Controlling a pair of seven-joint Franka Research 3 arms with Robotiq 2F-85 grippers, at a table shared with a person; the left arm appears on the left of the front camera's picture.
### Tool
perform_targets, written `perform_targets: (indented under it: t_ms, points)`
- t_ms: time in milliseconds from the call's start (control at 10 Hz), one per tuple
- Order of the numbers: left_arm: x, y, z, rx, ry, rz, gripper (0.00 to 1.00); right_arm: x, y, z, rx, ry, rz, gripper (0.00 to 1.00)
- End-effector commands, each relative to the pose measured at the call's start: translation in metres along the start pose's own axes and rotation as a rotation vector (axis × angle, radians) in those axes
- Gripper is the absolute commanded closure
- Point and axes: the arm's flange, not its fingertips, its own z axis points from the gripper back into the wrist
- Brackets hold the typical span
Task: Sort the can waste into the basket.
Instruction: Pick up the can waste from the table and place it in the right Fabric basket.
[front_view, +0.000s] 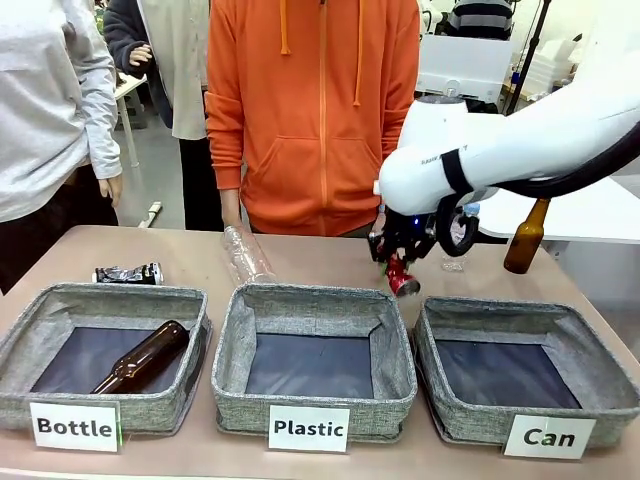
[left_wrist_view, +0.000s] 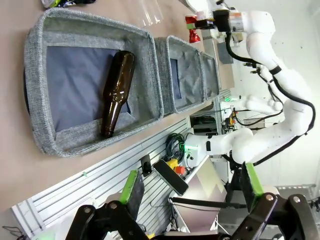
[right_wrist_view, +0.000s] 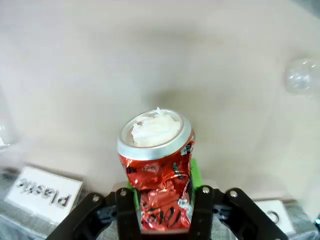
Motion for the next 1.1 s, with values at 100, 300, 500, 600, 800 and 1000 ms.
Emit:
perform_targets:
  t_ms: [100,300,500,600,800,1000]
  points:
    - [-0.003,0.0,0.001,0.002,0.0,0.007,0.0,-0.05,-0.017,0.073,0.03,-0.089,0.162,1.0]
    - [-0.003,0.0,0.001,0.002,0.0,0.007,0.0,-0.103,-0.024,0.125,0.053,0.007,0.394,1.0]
    - [-0.003,0.0,0.001,0.002,0.0,0.007,0.0,-0.157,-0.028,0.149,0.011,0.101,0.737,1.0]
    - [-0.003,0.0,0.001,0.002,0.0,0.007,0.0,-0.177,-0.035,0.15,-0.008,0.204,0.918,1.0]
    - [-0.003,0.0,0.001,0.002,0.0,0.007,0.0,-0.213,-0.064,0.15,-0.008,0.337,1.176,1.0]
    - [-0.003,0.0,0.001,0.002,0.0,0.007,0.0,-0.236,-0.099,0.153,-0.01,0.364,1.331,1.0]
